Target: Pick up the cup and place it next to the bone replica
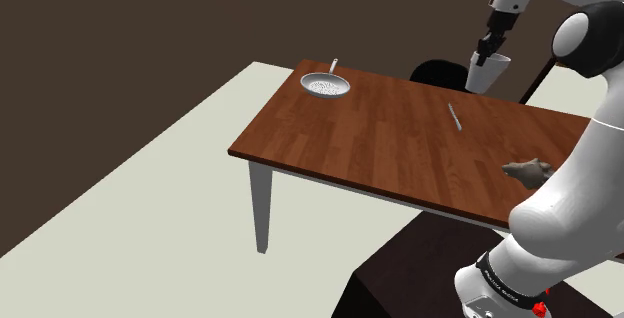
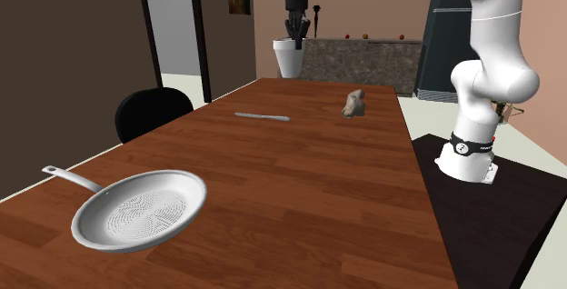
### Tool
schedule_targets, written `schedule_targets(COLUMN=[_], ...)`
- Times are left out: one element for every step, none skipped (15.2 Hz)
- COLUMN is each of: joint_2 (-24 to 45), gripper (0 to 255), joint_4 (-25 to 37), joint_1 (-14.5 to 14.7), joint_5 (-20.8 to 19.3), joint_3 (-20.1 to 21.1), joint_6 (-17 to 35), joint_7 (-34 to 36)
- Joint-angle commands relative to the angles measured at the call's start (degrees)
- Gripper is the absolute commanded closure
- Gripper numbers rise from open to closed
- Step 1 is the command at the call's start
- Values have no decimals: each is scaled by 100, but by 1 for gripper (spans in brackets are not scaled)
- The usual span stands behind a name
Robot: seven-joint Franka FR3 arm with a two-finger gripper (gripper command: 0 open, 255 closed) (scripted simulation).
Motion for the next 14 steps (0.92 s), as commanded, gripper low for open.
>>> schedule_targets(joint_2=[-210,-257,-298,-332,-359,-381,-395,-404,-405,-400,-388,-370,-344,-312], gripper=[255,255,255,255,255,255,255,255,255,255,255,255,255,255], joint_4=[-297,-362,-419,-467,-506,-538,-561,-577,-584,-584,-576,-560,-536,-503], joint_1=[-104,-169,-235,-303,-373,-445,-519,-596,-674,-754,-836,-920,-1006,-1097], joint_5=[-69,-82,-92,-100,-106,-109,-109,-106,-100,-91,-78,-62,-41,-17], joint_3=[-89,-137,-186,-236,-287,-337,-387,-438,-489,-541,-592,-645,-698,-747], joint_6=[108,132,153,172,189,204,216,227,235,242,246,249,249,247], joint_7=[-221,-337,-455,-575,-697,-820,-946,-1073,-1202,-1333,-1466,-1602,-1738,-1877])
